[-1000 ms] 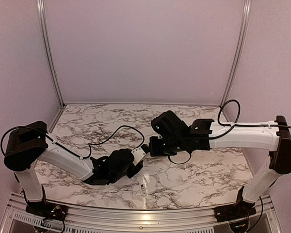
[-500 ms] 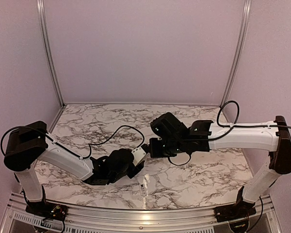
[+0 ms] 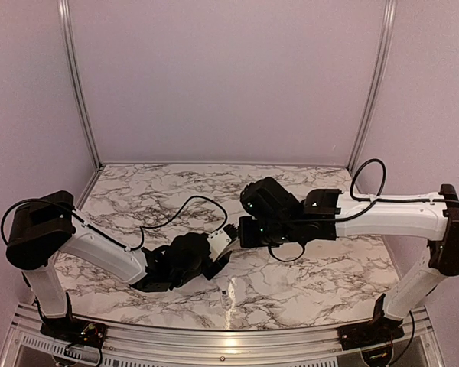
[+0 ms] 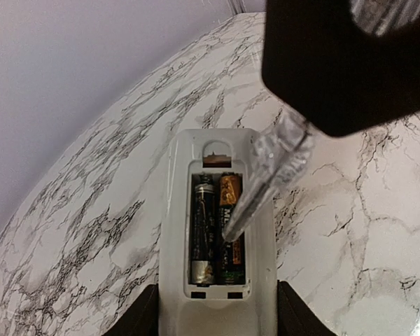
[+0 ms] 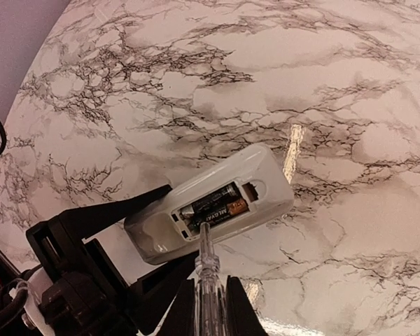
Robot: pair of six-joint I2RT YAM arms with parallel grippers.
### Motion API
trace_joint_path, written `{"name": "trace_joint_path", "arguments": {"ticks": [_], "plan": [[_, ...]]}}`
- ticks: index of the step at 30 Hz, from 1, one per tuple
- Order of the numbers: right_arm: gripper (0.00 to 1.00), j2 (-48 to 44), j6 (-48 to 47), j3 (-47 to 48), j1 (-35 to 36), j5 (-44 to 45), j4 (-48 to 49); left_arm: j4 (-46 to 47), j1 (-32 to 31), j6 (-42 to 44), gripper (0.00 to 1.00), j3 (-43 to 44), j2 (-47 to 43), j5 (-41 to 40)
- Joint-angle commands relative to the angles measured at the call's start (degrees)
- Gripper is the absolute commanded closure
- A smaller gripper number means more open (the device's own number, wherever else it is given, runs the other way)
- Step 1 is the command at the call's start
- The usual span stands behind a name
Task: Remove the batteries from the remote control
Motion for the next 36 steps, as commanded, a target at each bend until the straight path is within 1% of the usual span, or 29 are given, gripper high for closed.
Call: {"name": "trace_joint_path", "arguments": {"ticks": [1,10,17,25,36], "plan": [[1.0,-1.84,0.55,1.47,-0.47,7.73,-9.25,1.96,0.38,-0.17,1.0,0.73,-1.75,-1.81],[1.0,-4.73,0.68,-0.18,-0.51,8.56,-8.84,1.41,0.38,-0.52,1.0,1.66,-0.81,-1.6],[1.0,-4.42,-0.08,-1.13,-0.5,5.6,-5.79,1.06,0.38,-0.69,1.0,2.02,-0.53,-1.46],[1.0,-7.14,-1.09,-2.43,-0.51,1.58,-0.97,0.35,0.38,-0.55,1.0,2.69,0.18,-2.28],[1.0,-5.43,-1.57,-1.82,-0.53,1.69,0.89,-0.1,0.38,-0.62,1.0,2.98,0.19,-2.07]]}}
